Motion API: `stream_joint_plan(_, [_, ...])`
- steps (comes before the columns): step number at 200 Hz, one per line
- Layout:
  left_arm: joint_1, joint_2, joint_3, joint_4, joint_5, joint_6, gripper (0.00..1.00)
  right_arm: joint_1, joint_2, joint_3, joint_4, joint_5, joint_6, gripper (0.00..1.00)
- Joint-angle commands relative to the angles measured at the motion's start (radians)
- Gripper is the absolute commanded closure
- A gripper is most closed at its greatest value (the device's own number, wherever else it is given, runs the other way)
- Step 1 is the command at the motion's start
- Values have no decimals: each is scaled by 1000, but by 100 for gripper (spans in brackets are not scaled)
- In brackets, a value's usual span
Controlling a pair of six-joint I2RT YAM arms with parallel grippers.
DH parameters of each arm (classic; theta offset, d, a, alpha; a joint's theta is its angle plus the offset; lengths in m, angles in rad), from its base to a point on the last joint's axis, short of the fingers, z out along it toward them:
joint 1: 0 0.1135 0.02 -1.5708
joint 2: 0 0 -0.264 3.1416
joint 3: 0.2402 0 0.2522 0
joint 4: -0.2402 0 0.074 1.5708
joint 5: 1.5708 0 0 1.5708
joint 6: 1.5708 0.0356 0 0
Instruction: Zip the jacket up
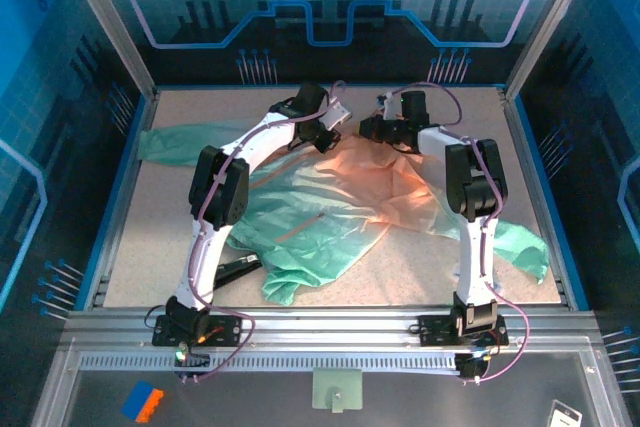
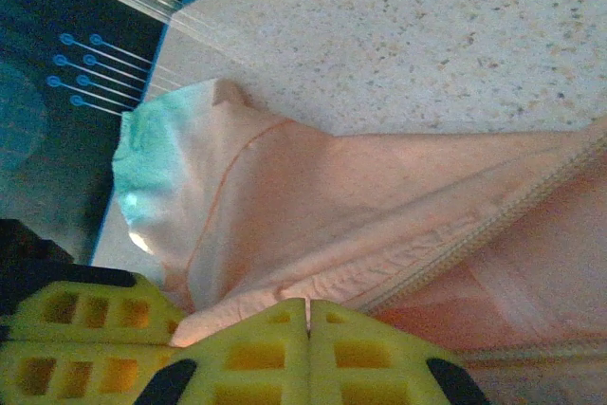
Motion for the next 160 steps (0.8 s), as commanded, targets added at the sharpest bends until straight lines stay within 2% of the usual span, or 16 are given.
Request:
stream_joint_plan(1, [10,-60,-23,-3,19,16,100,-3,-7,23,-69,97,-80,100])
stream_joint_plan(39, [18,-68,-34,-4,18,7,100,0,-21,71,-148,217,-193,100])
stream_joint_plan(117, [24,-77,-61,0,20,5,100,3,-14,141,-224,347,-336,100])
stream_joint_plan(160, [26,-83,-76,3,17,3,100,4,22,217,-269,381,-334,100])
